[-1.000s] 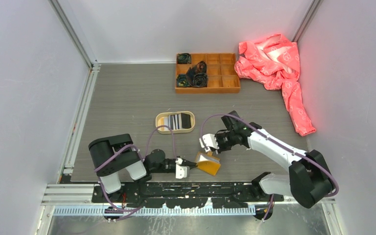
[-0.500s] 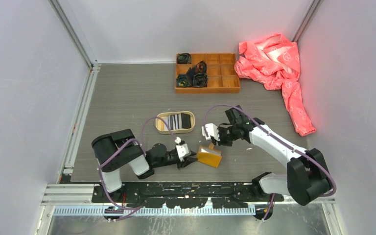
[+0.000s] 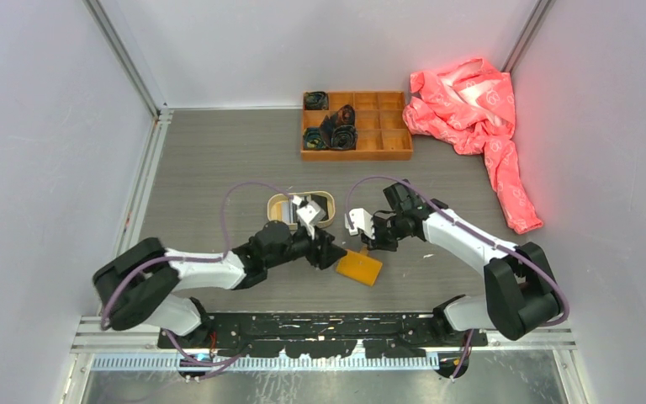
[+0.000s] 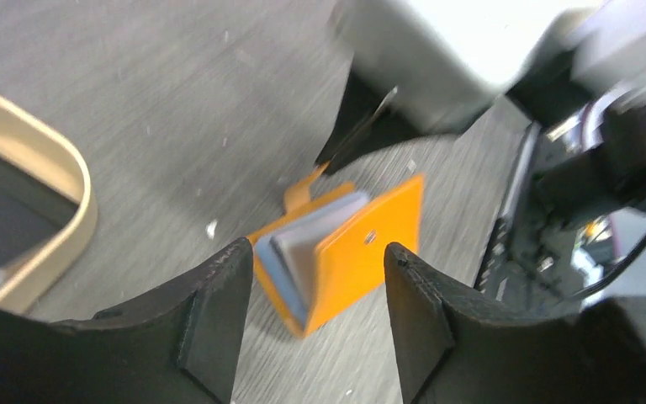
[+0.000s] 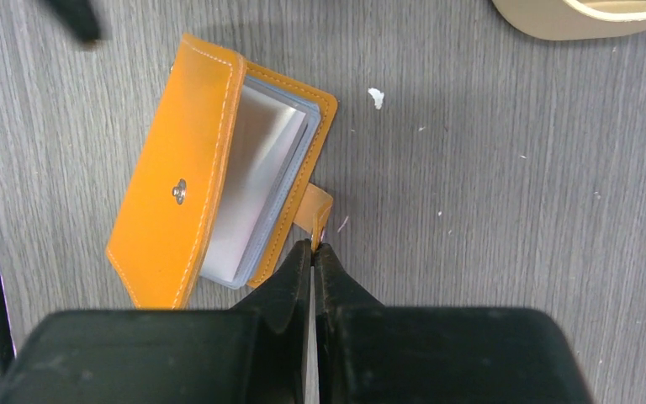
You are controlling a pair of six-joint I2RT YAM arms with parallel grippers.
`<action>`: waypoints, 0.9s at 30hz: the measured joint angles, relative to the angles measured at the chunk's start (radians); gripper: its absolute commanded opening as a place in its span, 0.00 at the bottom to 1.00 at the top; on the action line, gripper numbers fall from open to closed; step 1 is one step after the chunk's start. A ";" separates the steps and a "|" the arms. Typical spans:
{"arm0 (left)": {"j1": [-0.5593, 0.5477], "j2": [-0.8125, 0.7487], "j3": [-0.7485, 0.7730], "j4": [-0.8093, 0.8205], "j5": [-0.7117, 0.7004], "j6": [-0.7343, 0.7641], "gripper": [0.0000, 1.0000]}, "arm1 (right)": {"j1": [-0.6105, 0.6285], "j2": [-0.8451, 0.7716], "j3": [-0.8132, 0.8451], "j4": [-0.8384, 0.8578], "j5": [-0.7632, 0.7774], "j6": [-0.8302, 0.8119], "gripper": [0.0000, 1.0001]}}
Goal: Put the credit cards into the card holder
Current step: Close the card holder at the center of the board.
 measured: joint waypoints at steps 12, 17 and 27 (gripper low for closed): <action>-0.010 -0.061 0.208 -0.370 0.150 -0.184 0.19 | 0.000 0.005 0.011 0.002 0.010 0.020 0.02; -0.032 0.111 0.269 -0.365 0.164 -0.244 0.16 | 0.000 0.006 0.013 -0.008 0.024 0.025 0.02; -0.009 0.257 0.322 -0.421 0.042 -0.296 0.12 | -0.006 0.021 0.014 0.012 0.042 0.051 0.01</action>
